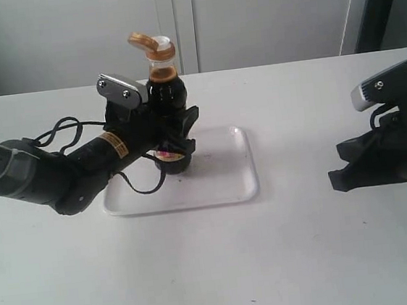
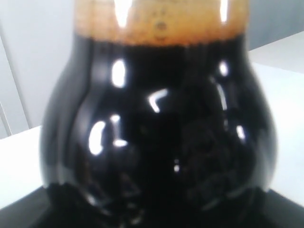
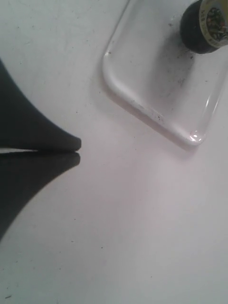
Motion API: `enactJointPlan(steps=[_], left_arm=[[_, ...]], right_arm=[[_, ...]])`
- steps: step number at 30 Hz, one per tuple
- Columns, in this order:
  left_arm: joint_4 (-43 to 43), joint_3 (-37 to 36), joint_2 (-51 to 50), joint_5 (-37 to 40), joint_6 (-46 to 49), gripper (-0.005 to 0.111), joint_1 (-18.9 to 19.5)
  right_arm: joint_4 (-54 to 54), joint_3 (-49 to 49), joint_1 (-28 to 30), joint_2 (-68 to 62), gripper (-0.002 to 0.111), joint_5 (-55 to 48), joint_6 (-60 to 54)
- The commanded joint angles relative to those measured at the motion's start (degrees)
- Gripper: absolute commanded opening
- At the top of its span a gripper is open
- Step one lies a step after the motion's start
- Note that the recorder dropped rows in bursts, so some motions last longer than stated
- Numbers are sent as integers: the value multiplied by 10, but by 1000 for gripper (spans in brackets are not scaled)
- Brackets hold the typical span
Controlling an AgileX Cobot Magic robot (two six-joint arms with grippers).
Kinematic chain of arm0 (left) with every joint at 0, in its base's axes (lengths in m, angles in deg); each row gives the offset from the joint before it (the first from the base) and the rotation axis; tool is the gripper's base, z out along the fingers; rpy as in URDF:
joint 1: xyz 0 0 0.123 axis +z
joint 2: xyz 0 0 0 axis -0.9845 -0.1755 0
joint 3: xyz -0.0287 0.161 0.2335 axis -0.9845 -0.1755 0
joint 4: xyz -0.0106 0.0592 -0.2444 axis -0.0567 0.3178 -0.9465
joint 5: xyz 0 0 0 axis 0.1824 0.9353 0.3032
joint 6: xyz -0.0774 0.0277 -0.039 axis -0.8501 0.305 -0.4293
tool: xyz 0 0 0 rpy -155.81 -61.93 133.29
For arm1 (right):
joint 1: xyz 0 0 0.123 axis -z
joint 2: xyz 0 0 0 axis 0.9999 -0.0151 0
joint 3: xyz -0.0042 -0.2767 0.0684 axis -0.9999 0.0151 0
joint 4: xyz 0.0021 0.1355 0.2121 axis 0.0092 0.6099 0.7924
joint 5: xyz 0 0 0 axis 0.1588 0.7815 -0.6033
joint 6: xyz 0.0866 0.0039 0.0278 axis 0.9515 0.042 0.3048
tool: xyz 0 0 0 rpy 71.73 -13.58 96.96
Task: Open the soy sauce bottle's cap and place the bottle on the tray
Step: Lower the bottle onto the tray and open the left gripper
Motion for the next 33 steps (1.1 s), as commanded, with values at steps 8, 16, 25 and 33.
enactJointPlan(steps=[8, 16, 25, 33], left_arm=[[-13, 9, -3, -55, 3, 0, 1], [-13, -5, -11, -55, 2, 0, 1], [-13, -25, -10, -55, 2, 0, 1], [-7, -36, -9, -55, 2, 5, 1]], right_arm=[[3, 0, -2, 0, 0, -8, -7], [3, 0, -2, 0, 0, -10, -7], [3, 0, -2, 0, 0, -10, -7], [3, 0, -2, 0, 0, -10, -7]])
